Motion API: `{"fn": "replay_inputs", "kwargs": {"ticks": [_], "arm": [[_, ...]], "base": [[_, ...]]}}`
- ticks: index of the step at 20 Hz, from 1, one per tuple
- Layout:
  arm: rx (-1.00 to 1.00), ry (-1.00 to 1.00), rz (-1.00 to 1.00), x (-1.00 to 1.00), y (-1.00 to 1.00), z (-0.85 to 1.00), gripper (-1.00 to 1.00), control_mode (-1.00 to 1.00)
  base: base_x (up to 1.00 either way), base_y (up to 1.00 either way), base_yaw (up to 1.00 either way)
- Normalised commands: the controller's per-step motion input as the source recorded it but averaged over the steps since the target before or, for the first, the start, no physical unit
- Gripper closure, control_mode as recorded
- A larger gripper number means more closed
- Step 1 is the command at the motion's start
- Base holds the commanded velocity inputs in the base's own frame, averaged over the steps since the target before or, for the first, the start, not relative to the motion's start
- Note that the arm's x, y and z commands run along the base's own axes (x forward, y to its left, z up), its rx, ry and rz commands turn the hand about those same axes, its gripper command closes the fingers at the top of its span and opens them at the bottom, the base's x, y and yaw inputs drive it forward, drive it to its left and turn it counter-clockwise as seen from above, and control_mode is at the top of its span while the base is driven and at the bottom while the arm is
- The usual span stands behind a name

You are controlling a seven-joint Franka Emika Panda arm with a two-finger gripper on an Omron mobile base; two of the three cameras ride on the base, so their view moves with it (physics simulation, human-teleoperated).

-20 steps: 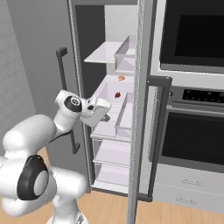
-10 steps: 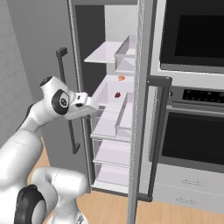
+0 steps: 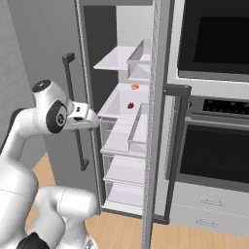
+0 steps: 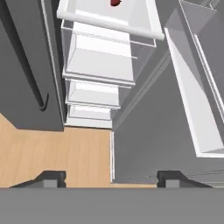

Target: Take the strawberry from the fridge and place it on top of the pancake, located on the dining counter.

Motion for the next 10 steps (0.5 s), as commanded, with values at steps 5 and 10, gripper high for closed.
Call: {"fn": "replay_inputs", "kwargs": {"ticks": [5,10], "arm": [[0.33,-0.06,0.05,-0.56,-0.01,0.03,-1.0,-1.0],[0.16,-0.11,0.0,-0.45,0.0,0.11,-1.0,-1.0]], "base": [[0.0,0.0,0.0],[0.0,0.0,0.0]]}}
